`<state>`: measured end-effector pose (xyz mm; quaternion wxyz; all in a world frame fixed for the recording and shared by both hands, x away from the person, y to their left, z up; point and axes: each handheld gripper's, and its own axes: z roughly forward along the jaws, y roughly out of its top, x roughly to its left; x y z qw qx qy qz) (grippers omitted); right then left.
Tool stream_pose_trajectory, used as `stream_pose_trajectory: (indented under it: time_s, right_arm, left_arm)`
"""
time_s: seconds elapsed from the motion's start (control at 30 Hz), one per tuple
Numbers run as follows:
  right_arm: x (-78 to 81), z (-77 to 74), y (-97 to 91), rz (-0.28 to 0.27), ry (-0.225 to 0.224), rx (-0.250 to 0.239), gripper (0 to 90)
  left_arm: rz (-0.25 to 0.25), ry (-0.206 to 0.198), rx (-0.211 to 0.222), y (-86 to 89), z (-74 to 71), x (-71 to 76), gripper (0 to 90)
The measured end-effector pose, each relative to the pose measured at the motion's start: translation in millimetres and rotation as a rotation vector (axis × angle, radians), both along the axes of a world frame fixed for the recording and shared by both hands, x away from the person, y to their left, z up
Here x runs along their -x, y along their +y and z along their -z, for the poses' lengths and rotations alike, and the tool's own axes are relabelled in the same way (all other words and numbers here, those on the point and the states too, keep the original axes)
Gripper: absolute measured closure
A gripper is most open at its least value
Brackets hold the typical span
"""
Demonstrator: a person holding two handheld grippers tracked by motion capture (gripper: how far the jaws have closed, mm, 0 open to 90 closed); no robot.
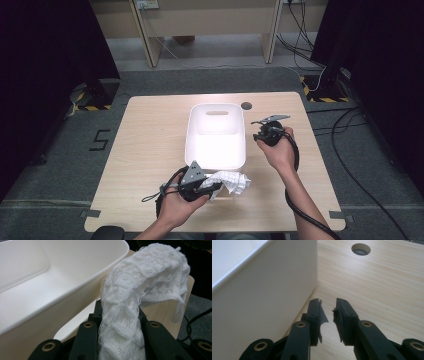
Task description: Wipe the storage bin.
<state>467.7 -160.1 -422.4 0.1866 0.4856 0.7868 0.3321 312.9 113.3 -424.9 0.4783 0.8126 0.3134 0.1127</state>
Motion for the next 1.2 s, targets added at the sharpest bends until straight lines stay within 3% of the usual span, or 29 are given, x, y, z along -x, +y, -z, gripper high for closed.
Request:
stream_pose_trajectory:
  time_s: [0.7,1.2]
  right_arm:
    - [1.8,-2.0,0.0,0.005,-0.015,-0.006,73.5]
    - [2.1,0.1,-2.8,0.005,-0.002,-0.001,73.2]
  left_arm:
    - [-0.018,-0.027,-0.025,-11.7,4.2,0.0,72.8]
    - [-0.029,-0.022,-0.069,-19.4,20.5,-1.4,72.9]
